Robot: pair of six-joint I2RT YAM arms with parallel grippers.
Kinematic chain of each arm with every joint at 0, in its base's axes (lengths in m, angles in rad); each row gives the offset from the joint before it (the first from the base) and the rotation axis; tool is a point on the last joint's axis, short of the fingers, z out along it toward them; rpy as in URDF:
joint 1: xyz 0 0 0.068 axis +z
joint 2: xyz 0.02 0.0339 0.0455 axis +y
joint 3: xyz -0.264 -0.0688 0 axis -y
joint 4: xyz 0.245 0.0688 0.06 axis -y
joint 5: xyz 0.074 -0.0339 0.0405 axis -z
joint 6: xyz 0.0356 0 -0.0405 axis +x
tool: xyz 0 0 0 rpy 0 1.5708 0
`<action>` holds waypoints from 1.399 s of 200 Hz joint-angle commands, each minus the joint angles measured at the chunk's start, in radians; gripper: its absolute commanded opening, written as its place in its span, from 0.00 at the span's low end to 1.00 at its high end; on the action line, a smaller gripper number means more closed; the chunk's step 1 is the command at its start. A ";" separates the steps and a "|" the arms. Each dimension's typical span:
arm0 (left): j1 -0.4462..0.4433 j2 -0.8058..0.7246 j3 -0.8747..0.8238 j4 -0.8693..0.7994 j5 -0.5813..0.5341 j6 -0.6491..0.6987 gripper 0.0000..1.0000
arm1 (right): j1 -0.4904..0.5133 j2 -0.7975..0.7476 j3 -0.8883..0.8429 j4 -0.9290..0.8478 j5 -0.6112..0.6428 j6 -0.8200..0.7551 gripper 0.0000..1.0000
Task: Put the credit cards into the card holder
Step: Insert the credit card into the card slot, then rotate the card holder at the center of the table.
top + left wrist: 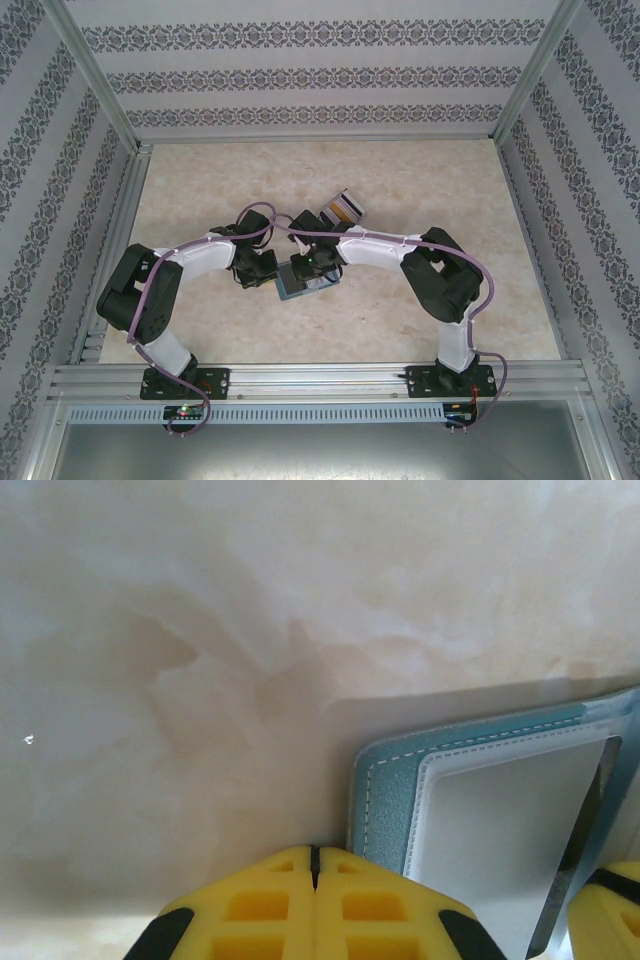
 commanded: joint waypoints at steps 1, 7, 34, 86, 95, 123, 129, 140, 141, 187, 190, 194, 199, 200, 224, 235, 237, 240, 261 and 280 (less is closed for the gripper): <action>0.004 0.011 -0.009 0.061 -0.037 0.016 0.04 | -0.006 -0.053 0.003 -0.002 -0.009 0.011 0.19; 0.004 0.002 -0.005 0.053 -0.043 0.017 0.04 | -0.010 -0.070 -0.005 -0.001 -0.008 0.014 0.19; 0.004 -0.039 0.017 0.019 -0.074 0.028 0.06 | -0.038 -0.153 -0.050 0.006 -0.009 0.031 0.19; 0.003 -0.068 0.107 -0.047 -0.109 0.058 0.12 | -0.118 -0.314 -0.171 0.030 0.008 0.063 0.21; 0.004 -0.073 0.117 -0.051 -0.116 0.061 0.13 | -0.136 -0.337 -0.193 0.037 0.010 0.068 0.21; 0.005 -0.057 0.166 -0.056 -0.119 0.083 0.15 | -0.186 -0.396 -0.261 0.073 -0.030 0.103 0.21; 0.006 -0.047 0.182 -0.065 -0.122 0.091 0.14 | -0.191 -0.407 -0.272 0.079 -0.039 0.107 0.21; 0.006 -0.032 0.203 -0.068 -0.124 0.098 0.15 | -0.190 -0.420 -0.287 0.082 -0.058 0.105 0.21; 0.006 -0.030 0.204 -0.068 -0.124 0.099 0.15 | -0.189 -0.421 -0.288 0.082 -0.060 0.105 0.21; 0.006 0.062 0.285 -0.034 -0.081 0.113 0.15 | -0.169 -0.454 -0.354 0.074 -0.051 0.120 0.21; 0.006 0.069 0.291 -0.033 -0.078 0.114 0.15 | -0.169 -0.457 -0.360 0.073 -0.051 0.124 0.21; 0.006 0.078 0.298 -0.031 -0.072 0.116 0.14 | -0.168 -0.461 -0.367 0.076 -0.050 0.128 0.21; 0.005 0.090 0.307 -0.031 -0.067 0.118 0.14 | -0.169 -0.466 -0.376 0.078 -0.052 0.132 0.21; 0.005 0.092 0.308 -0.030 -0.066 0.119 0.14 | -0.168 -0.466 -0.378 0.079 -0.053 0.133 0.21; 0.005 0.139 0.343 -0.030 -0.033 0.132 0.14 | -0.158 -0.466 -0.417 0.083 -0.058 0.148 0.22; 0.006 0.160 0.358 -0.039 -0.015 0.143 0.13 | -0.151 -0.464 -0.438 0.093 -0.054 0.159 0.21; 0.006 0.163 0.359 -0.041 -0.013 0.145 0.13 | -0.152 -0.464 -0.442 0.094 -0.053 0.161 0.21; 0.006 0.168 0.361 -0.043 -0.010 0.147 0.13 | -0.152 -0.464 -0.448 0.095 -0.051 0.165 0.21; 0.006 0.181 0.362 -0.042 0.003 0.158 0.13 | -0.152 -0.473 -0.509 0.140 -0.034 0.205 0.21; 0.005 0.198 0.365 -0.035 0.037 0.165 0.13 | -0.151 -0.459 -0.542 0.184 -0.038 0.225 0.21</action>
